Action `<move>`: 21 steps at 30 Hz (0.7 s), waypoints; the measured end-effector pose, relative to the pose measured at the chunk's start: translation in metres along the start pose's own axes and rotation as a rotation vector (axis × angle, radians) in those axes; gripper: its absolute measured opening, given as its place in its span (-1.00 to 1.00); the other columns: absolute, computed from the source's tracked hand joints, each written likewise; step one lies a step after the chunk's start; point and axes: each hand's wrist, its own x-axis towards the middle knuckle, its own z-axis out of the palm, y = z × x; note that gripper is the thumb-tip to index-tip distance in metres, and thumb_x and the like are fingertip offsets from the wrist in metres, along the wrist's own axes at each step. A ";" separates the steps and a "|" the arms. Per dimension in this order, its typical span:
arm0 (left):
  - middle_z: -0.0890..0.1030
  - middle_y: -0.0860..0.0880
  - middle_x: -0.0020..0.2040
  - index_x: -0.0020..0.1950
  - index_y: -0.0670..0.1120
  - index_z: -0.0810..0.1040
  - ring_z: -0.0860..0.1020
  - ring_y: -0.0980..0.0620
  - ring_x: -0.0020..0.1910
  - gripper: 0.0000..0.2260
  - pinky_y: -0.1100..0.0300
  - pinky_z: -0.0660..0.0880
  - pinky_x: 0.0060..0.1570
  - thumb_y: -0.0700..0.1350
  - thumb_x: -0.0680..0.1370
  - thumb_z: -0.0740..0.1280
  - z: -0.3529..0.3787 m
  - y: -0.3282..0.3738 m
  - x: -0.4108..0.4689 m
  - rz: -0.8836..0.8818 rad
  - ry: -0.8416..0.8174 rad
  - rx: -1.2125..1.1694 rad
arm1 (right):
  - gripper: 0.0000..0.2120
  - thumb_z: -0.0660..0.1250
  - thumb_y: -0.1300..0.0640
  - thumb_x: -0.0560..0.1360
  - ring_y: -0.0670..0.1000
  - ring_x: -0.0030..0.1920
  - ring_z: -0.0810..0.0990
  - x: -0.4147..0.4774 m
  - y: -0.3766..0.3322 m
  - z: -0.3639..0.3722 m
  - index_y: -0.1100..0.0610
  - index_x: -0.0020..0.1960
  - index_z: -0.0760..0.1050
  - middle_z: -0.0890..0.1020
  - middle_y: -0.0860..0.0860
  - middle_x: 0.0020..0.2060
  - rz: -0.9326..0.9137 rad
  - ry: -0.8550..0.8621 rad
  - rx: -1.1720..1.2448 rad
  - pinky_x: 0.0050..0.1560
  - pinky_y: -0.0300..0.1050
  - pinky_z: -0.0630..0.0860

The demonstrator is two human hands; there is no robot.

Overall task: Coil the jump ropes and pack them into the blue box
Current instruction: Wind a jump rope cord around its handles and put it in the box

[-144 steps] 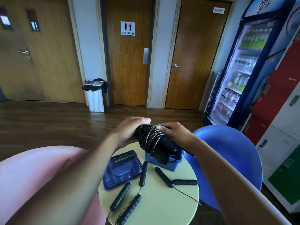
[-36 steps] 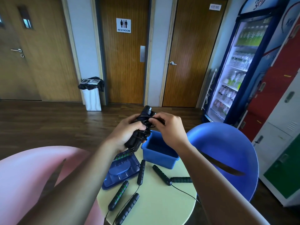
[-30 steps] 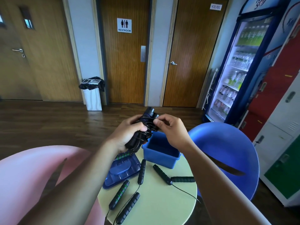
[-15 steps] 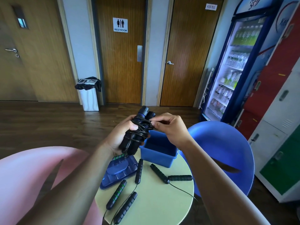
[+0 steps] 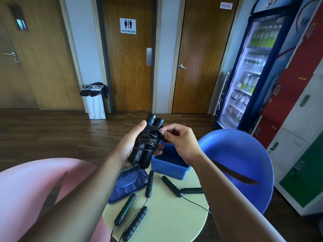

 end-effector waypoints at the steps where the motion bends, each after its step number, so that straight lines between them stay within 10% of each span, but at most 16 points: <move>1: 0.61 -0.34 0.13 0.28 -0.24 0.56 0.65 -0.25 -0.05 -0.39 -0.11 0.61 -0.01 0.26 0.52 0.32 0.000 -0.001 0.001 -0.030 0.040 0.027 | -0.89 0.38 0.37 0.52 -0.02 -0.22 0.62 -0.001 0.001 0.001 0.22 -0.08 0.64 0.68 0.06 -0.24 0.000 0.016 -0.015 -0.04 -0.05 0.61; 8: 0.60 -0.15 -0.26 -0.20 -0.08 0.58 0.58 -0.11 -0.32 -0.74 0.07 0.51 -0.18 0.11 0.47 0.34 0.000 0.017 -0.008 -0.213 0.302 0.491 | -0.82 0.44 0.35 0.49 -0.08 -0.38 0.56 -0.014 0.021 0.005 0.10 -0.19 0.66 0.67 -0.02 -0.38 0.094 0.007 -0.129 -0.22 -0.15 0.55; 17: 0.44 -0.07 -0.41 -0.42 0.05 0.47 0.47 -0.08 -0.36 -0.86 -0.04 0.42 -0.19 -0.06 0.34 0.34 0.014 0.015 -0.012 -0.073 0.397 0.495 | -0.86 0.57 0.14 0.39 -0.08 -0.40 0.57 -0.017 0.020 0.010 0.14 -0.18 0.62 0.66 -0.02 -0.42 0.125 0.187 -0.131 -0.29 -0.18 0.58; 21: 0.41 -0.02 -0.43 -0.34 -0.03 0.44 0.47 0.02 -0.49 -0.86 0.27 0.41 -0.35 -0.07 0.39 0.33 0.017 0.015 -0.010 -0.042 0.485 0.584 | -0.89 0.52 0.15 0.46 -0.10 -0.35 0.58 -0.014 0.013 0.004 0.13 -0.20 0.63 0.67 -0.05 -0.39 0.095 0.129 -0.155 -0.25 -0.17 0.57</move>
